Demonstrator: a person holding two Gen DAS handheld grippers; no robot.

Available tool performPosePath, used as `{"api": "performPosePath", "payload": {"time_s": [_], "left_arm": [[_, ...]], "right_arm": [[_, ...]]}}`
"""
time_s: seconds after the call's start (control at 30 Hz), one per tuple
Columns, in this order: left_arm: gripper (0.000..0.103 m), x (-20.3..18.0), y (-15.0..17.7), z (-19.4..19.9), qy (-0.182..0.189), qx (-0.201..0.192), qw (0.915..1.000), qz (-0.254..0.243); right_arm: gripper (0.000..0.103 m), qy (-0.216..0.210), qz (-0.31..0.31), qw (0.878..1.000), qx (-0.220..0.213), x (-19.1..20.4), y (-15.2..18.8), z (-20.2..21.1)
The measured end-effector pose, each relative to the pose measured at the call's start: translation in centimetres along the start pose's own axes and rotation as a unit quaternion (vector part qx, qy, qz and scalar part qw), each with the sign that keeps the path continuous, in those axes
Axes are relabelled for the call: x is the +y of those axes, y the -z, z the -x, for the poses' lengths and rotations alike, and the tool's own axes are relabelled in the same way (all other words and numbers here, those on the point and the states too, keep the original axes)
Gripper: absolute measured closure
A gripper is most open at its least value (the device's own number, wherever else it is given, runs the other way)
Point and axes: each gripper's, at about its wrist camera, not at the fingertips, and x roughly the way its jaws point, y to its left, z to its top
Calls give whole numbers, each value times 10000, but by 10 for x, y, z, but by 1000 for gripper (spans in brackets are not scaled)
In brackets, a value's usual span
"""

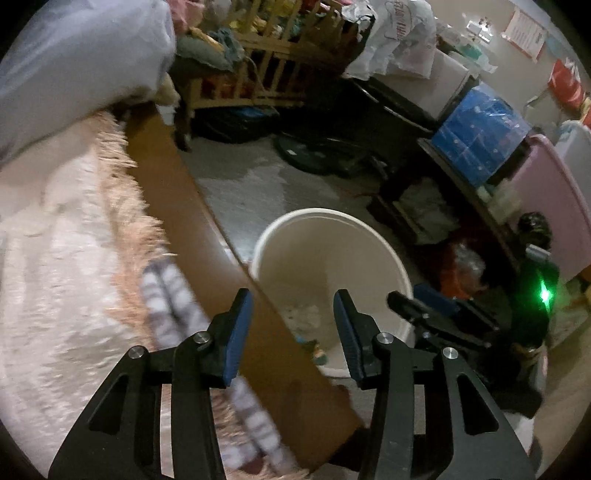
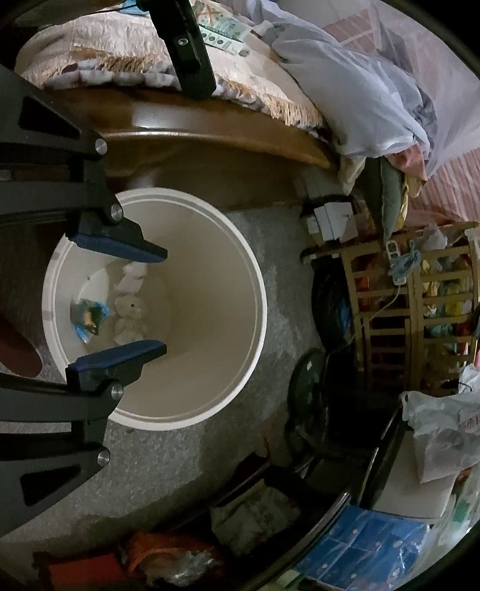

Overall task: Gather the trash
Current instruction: 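Open both tools to drop the chip bag and tissue into the bucket, then move both open tools back over the trash on the bed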

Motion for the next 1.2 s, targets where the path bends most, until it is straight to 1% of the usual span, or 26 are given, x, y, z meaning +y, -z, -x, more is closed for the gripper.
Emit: {"api": "performPosePath", "payload": {"time_s": [0.17,0.43,0.67,0.77,0.83,0.9,1.0,1.2], "left_arm": [[59,13,12,19,-421,-162,9990,-48],[59,42,30,55,-925,-367,9950,100],[59,69,47,84,-1236,-466,9910,241],[59,81,54,96,-1352,-491,9890,332],[59,89,59,105,-1427,-517,9877,379],[59,96,64,114,-1494,-539,9863,434],[59,111,72,131,-1581,-560,9842,561],[59,152,97,167,-1872,-518,9766,928]], "right_arm": [[61,-132,80,9999,-66,16,-2,7],[61,-385,270,9988,-152,58,0,19],[60,-653,508,9964,-172,100,1,27],[58,-772,627,9950,-126,120,2,28],[52,-857,731,9936,-94,134,4,29],[49,-944,810,9922,-97,148,3,30],[48,-1145,922,9891,-98,172,3,32],[48,-1517,1170,9815,-5,220,4,30]]}}
